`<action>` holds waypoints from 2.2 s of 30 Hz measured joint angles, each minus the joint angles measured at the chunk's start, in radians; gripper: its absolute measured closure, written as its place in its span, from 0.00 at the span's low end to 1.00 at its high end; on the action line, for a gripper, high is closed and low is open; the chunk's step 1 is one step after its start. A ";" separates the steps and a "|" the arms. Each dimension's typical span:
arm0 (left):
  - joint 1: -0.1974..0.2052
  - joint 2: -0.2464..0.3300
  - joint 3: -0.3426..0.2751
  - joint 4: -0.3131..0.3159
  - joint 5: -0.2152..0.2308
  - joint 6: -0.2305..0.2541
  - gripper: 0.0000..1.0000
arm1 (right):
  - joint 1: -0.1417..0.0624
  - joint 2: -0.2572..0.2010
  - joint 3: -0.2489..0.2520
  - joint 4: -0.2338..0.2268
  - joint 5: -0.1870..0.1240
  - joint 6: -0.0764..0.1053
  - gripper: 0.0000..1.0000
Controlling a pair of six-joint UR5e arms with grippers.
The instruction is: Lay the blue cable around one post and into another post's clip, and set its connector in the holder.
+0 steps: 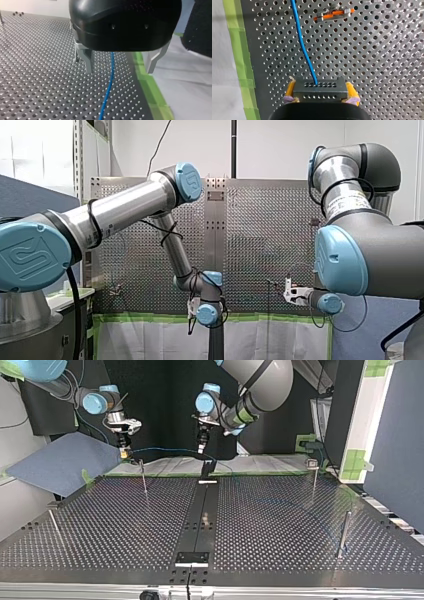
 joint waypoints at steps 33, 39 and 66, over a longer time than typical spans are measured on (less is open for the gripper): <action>0.050 0.000 0.044 -0.029 0.008 0.070 0.00 | 0.002 0.000 0.000 0.001 0.000 -0.002 1.00; 0.052 0.000 0.045 -0.029 0.020 0.077 0.00 | 0.002 0.000 0.000 0.001 0.000 -0.002 1.00; 0.070 0.000 0.044 -0.028 0.068 0.040 0.51 | 0.000 -0.001 0.000 0.000 0.000 -0.002 1.00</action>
